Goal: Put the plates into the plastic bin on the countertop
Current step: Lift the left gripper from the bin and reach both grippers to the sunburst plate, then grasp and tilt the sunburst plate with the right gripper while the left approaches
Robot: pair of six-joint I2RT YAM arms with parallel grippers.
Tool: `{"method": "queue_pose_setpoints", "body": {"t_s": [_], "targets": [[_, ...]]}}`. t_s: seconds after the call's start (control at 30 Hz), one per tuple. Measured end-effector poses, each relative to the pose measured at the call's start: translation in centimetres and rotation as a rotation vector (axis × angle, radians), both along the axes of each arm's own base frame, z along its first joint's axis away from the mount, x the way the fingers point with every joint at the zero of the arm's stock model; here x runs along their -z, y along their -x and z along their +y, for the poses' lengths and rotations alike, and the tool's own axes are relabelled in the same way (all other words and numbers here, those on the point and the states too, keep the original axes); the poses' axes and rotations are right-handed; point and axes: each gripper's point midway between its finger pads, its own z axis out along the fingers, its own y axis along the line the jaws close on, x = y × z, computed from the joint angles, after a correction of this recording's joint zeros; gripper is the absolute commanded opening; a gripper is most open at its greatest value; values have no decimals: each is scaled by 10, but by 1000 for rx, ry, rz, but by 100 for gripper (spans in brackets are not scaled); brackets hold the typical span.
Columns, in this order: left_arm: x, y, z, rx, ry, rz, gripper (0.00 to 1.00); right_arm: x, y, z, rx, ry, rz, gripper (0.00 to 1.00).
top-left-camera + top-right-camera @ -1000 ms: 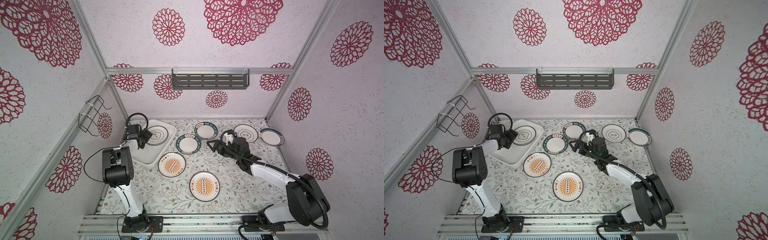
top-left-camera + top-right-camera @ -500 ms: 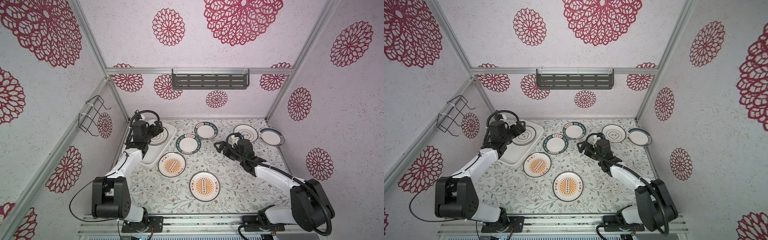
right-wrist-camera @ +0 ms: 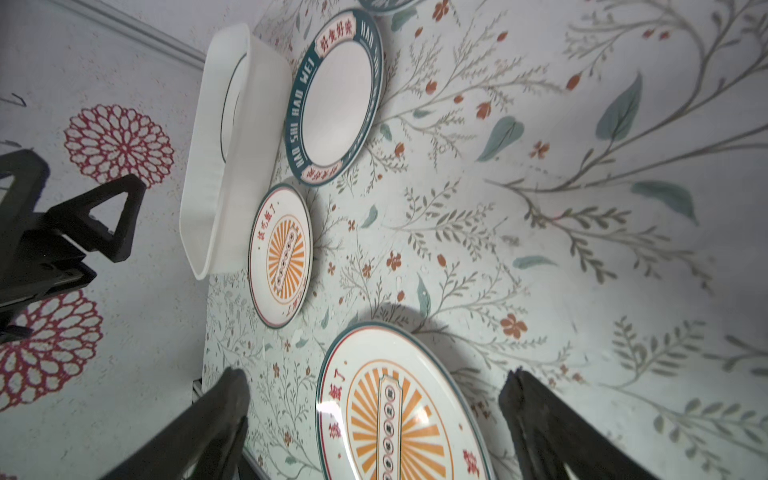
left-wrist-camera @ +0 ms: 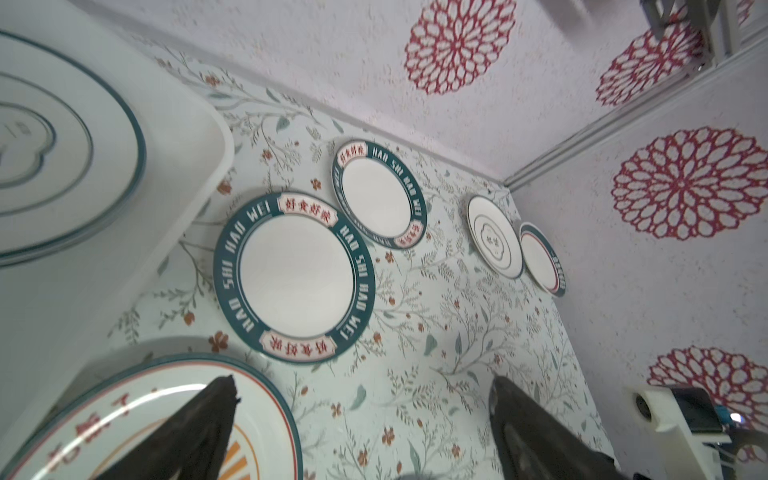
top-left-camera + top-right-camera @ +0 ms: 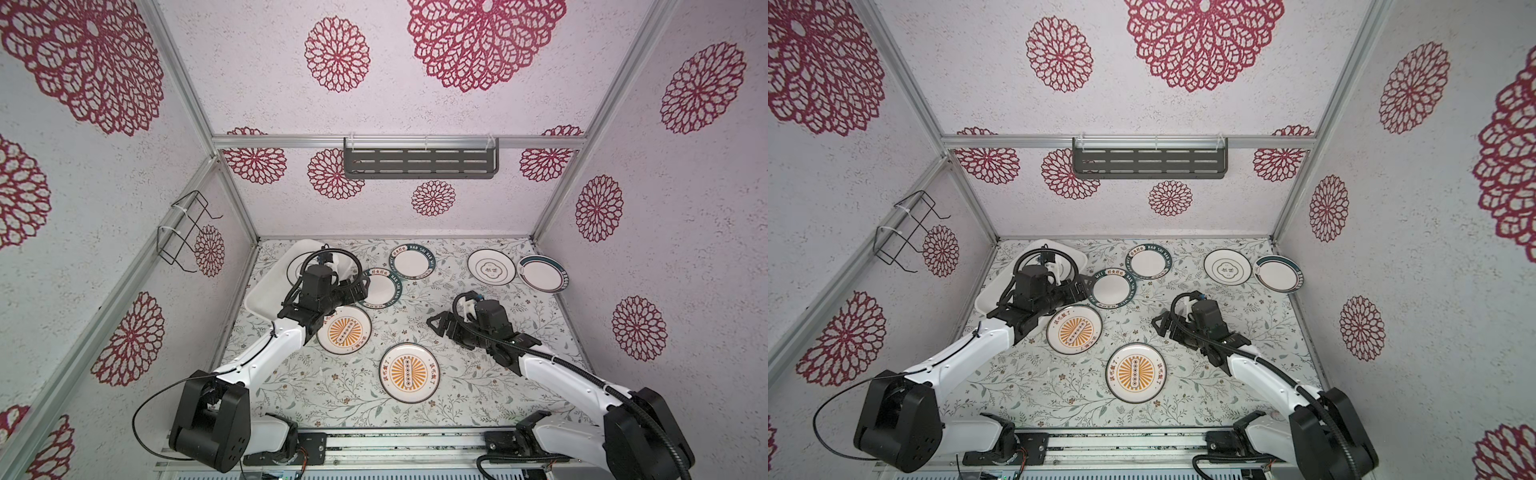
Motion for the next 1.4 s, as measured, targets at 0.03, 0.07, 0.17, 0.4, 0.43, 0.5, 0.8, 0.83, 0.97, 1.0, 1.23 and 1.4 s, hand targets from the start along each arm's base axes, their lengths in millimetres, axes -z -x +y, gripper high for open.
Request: {"method": "queue_pose_setpoints", "body": {"t_s": [0.03, 0.07, 0.17, 0.4, 0.43, 0.5, 0.8, 0.83, 0.97, 1.0, 1.23, 1.4], "targets": [[3, 9, -6, 22, -11, 22, 97, 2, 8, 1, -13, 5, 10, 97], [5, 17, -11, 43, -19, 41, 97, 4, 15, 2, -27, 10, 19, 97], [10, 43, -25, 103, -38, 94, 97, 18, 39, 1, -53, 26, 66, 96], [55, 117, -52, 222, -64, 261, 97, 39, 70, -1, -84, 53, 137, 96], [64, 128, -52, 231, -74, 293, 97, 38, 69, -1, -81, 54, 132, 95], [75, 143, -52, 236, -85, 335, 97, 36, 68, 2, -80, 43, 121, 94], [90, 171, -58, 261, -77, 388, 100, 52, 81, 6, -96, 63, 150, 91], [91, 172, -58, 262, -75, 393, 100, 53, 82, 7, -98, 65, 152, 91], [99, 176, -63, 277, -76, 410, 98, 59, 89, 9, -111, 75, 165, 88], [101, 176, -65, 282, -77, 418, 97, 61, 90, 9, -111, 77, 169, 87], [125, 184, -79, 325, -94, 485, 95, 80, 104, 9, -113, 92, 203, 82], [135, 183, -90, 338, -73, 506, 95, 82, 104, 13, -105, 78, 195, 74]]}}
